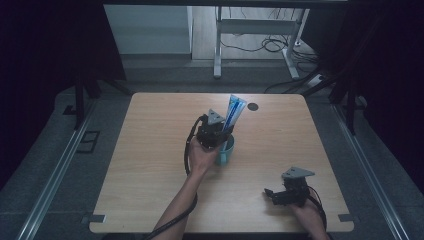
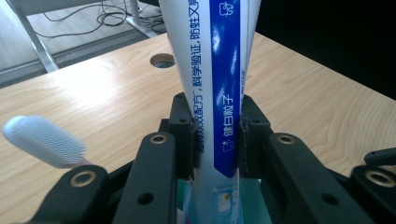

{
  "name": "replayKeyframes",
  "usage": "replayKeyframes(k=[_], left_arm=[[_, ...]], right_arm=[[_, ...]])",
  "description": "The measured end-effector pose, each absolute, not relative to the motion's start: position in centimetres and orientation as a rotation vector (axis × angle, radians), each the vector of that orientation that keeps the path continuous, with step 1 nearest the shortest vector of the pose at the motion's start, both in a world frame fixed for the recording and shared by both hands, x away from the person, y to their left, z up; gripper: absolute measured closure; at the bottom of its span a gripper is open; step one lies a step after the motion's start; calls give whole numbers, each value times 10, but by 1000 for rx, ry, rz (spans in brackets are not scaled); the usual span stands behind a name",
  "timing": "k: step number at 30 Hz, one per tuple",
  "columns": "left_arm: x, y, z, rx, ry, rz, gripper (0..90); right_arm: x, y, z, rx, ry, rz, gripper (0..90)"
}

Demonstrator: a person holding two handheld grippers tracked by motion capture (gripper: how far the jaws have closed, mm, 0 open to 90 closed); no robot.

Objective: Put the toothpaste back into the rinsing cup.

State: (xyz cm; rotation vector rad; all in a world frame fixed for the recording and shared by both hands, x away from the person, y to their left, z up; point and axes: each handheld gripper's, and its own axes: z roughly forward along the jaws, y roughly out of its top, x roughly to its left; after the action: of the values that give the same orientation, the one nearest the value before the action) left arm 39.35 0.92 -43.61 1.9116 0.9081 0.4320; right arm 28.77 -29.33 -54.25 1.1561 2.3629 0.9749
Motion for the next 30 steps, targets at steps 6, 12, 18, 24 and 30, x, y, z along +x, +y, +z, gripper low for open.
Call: replayKeyframes(k=[6, 12, 18, 24, 30], left_arm=[[393, 8, -443, 1920, 917, 433, 720], [393, 7, -450, 1929, 929, 431, 717], [393, 6, -454, 1941, 939, 424, 712], [392, 7, -455, 1943, 944, 422, 705], [390, 8, -457, 1949, 949, 421, 695]], right_arm=[[288, -293, -543, 1154, 2364, 975, 21], [288, -293, -543, 1153, 2365, 975, 21], [288, -293, -543, 1153, 2365, 975, 21], [288, -293, -543, 1154, 2365, 977, 21], [288, -293, -543, 1153, 2365, 975, 21]])
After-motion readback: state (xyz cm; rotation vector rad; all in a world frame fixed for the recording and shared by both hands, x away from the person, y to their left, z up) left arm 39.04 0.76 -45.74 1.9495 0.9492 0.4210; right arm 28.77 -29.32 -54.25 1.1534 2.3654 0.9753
